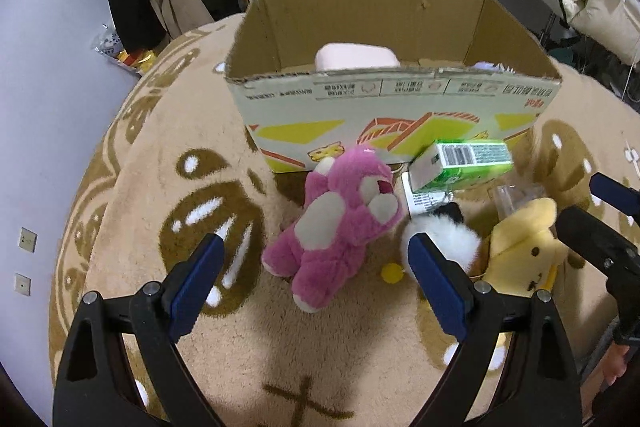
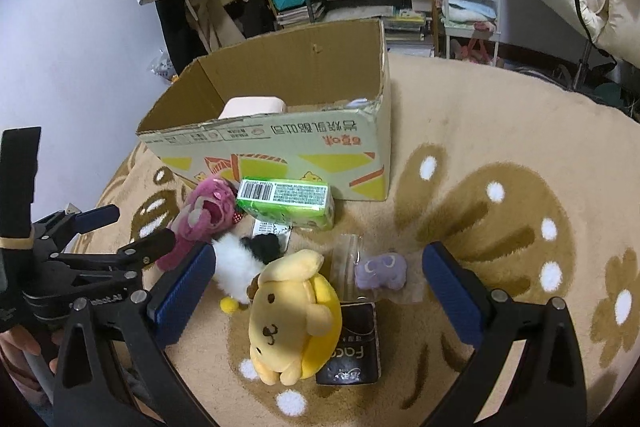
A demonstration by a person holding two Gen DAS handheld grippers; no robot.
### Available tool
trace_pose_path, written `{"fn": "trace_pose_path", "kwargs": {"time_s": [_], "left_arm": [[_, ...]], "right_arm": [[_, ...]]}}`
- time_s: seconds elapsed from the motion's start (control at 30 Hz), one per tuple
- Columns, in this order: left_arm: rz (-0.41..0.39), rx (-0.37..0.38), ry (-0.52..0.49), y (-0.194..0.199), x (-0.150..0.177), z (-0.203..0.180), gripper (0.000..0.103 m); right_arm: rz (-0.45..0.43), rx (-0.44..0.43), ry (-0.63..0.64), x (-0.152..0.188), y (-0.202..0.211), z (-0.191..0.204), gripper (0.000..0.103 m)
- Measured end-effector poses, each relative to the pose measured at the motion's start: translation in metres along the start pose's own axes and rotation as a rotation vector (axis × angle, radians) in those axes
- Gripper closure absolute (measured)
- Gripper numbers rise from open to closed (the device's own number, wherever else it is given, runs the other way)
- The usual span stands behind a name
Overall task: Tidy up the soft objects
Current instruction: 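Move both grippers back down toward the remaining toys beside the box, then grasp the pink bear plush with the left gripper while the right grasps the yellow dog plush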
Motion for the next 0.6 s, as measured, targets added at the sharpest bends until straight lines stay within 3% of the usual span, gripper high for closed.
{"fn": "trace_pose_path", "kwargs": {"time_s": [0.6], "left_arm": [[0.137,0.012,0.013,-0.048,0.006,-0.005,0.011]], "right_arm": [[0.172,0.025,-0.002,0.030,-0.035,-0.003,0.003]]}}
Point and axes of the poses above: each gripper's, at about its wrist camera, not at the fingertips, and y roughly against the way its jaws point, z to its left, x to its underside, the point moved 7 cm from there along -y, roughly the way its jaws point, and after that the axes turned 8 degrees about -y, right-handed, at the moved point
